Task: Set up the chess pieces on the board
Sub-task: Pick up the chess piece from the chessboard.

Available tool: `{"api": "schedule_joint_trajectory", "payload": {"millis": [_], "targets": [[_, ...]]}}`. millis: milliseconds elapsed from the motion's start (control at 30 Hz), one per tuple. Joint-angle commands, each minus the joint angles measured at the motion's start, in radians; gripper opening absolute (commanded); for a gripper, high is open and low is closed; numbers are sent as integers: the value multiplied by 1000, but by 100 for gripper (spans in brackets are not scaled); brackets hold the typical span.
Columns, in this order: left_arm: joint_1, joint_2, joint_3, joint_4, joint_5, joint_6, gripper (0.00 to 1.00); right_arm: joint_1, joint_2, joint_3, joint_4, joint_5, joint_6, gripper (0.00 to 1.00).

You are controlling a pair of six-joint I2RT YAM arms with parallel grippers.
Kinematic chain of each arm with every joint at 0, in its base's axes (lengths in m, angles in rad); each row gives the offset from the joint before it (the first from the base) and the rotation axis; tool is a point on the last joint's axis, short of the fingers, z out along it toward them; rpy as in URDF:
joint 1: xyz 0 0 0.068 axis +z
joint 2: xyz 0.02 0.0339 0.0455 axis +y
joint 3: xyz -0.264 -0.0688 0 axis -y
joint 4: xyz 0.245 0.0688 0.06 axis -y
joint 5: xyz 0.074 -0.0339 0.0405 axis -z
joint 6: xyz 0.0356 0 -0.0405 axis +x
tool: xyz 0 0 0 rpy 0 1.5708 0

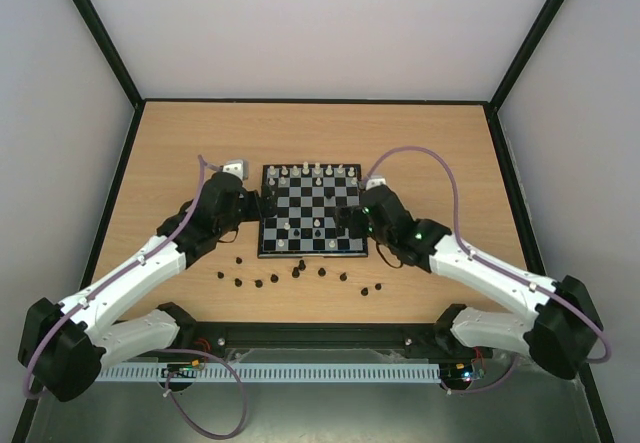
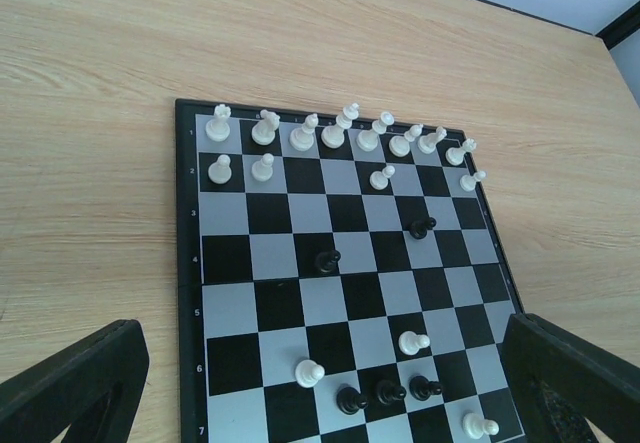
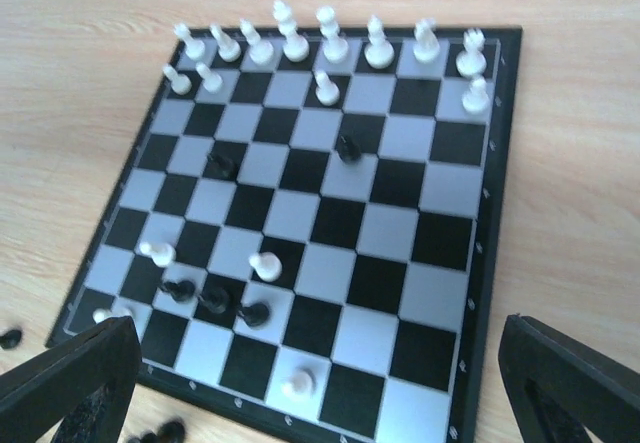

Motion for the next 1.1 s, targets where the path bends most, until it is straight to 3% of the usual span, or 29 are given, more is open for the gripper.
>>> {"api": "schedule_joint_trajectory", "payload": {"millis": [0, 167, 600, 700, 1067], "targets": [[4, -2, 12, 9, -18, 10, 99, 5, 114, 171, -106, 14, -46, 99], [4, 49, 22, 37, 10, -7, 100, 6, 306, 376, -232, 41, -75, 99], [-5, 83, -9, 64, -5, 17, 99, -4, 669, 659, -406, 30, -79, 49], [-6, 85, -13, 63, -10, 18, 100, -5, 692, 659, -405, -12, -74, 42], [-7, 133, -18, 83, -1, 19, 99, 7, 622, 557, -411, -145, -96, 34]]}}
